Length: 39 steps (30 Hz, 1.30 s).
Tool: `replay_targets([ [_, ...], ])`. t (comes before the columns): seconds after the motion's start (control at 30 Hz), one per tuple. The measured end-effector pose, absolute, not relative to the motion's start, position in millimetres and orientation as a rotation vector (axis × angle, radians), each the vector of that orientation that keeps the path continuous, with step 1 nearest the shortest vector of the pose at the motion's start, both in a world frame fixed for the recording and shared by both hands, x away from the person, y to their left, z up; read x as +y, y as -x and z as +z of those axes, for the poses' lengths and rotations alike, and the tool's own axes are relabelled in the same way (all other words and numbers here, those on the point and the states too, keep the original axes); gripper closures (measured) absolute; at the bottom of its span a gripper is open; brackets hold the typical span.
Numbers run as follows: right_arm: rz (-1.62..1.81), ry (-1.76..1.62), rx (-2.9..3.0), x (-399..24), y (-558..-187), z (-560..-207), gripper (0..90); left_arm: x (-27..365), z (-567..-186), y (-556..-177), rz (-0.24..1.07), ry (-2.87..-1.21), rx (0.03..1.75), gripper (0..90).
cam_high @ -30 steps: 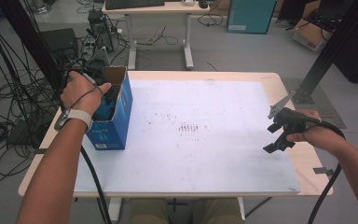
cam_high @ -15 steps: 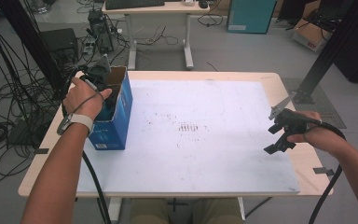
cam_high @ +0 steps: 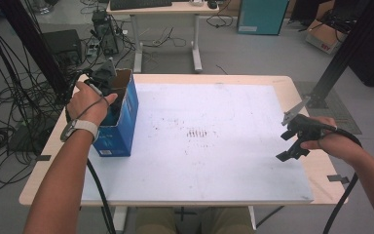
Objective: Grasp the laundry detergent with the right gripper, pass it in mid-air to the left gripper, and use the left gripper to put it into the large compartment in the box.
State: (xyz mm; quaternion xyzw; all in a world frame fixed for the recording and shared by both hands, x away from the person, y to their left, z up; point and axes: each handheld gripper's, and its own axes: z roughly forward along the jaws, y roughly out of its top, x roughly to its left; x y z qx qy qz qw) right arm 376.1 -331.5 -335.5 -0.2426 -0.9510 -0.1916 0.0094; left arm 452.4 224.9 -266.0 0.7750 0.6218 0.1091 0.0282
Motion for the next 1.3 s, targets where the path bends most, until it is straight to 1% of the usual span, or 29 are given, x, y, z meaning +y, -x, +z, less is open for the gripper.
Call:
replay_targets([
  [0.43,-0.602,0.751,-2.976,-331.3,-375.2,-334.7,8.1,227.0,-265.8,-452.1,0.321,-2.386,1.927,37.6],
  [1.3,-0.597,0.76,-2.974,-331.8,-373.6,-334.2,8.1,228.0,-266.4,-451.2,0.329,-2.373,1.933,37.6],
])
